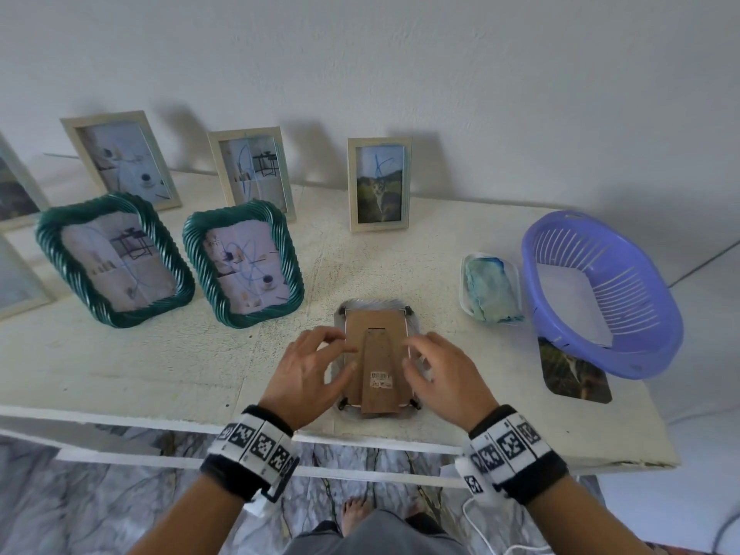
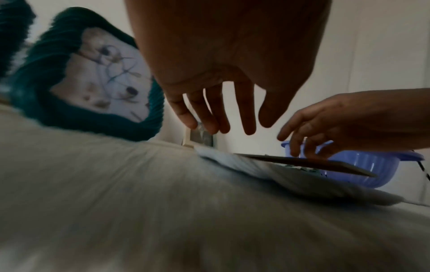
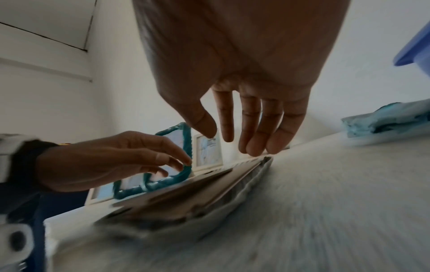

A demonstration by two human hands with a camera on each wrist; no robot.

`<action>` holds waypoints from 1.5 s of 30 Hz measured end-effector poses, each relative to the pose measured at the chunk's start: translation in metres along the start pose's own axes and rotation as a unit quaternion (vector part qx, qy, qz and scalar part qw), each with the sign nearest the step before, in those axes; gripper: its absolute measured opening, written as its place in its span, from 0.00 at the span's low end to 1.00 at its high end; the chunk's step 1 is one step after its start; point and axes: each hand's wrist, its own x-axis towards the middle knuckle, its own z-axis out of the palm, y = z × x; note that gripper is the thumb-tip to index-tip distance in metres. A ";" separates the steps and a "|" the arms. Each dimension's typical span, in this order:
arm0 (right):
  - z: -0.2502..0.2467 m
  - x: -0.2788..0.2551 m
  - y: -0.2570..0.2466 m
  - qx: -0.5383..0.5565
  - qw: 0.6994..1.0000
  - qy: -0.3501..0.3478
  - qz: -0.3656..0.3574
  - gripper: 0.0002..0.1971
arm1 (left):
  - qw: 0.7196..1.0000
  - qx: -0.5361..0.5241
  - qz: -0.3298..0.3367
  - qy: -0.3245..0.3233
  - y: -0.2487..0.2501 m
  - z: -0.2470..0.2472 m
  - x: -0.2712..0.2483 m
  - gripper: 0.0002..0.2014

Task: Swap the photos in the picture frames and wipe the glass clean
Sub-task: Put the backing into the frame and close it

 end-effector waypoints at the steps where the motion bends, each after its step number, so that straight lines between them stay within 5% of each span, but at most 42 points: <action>1: -0.002 0.010 0.005 -0.003 1.000 0.008 0.014 0.16 | 0.999 0.020 0.007 -0.028 0.004 -0.001 0.009 0.18; 7: 0.000 0.045 0.035 -0.069 0.992 -0.077 0.071 0.24 | 0.977 0.112 -0.020 -0.182 0.007 0.002 0.031 0.31; 20: 0.008 0.055 0.052 0.079 0.987 -0.085 0.109 0.24 | 0.963 0.150 -0.027 -0.222 0.010 -0.003 0.035 0.38; 25: 0.003 0.047 0.042 0.042 0.994 -0.067 0.075 0.25 | 0.964 0.136 -0.024 -0.229 0.010 -0.005 0.036 0.38; 30: 0.003 0.040 0.028 -0.106 0.987 -0.109 0.056 0.24 | 0.971 0.078 -0.031 -0.224 0.007 -0.013 0.038 0.39; 36: 0.004 0.040 0.025 -0.123 0.983 -0.114 0.068 0.23 | 0.985 0.059 -0.121 -0.112 0.000 -0.009 0.045 0.30; 41: 0.004 0.039 0.023 -0.120 0.984 -0.115 0.068 0.22 | 0.972 0.067 -0.156 -0.160 -0.006 -0.006 0.053 0.29; 45: 0.005 0.038 0.023 -0.111 0.985 -0.110 0.073 0.23 | 0.962 0.002 -0.186 -0.199 -0.007 -0.011 0.058 0.40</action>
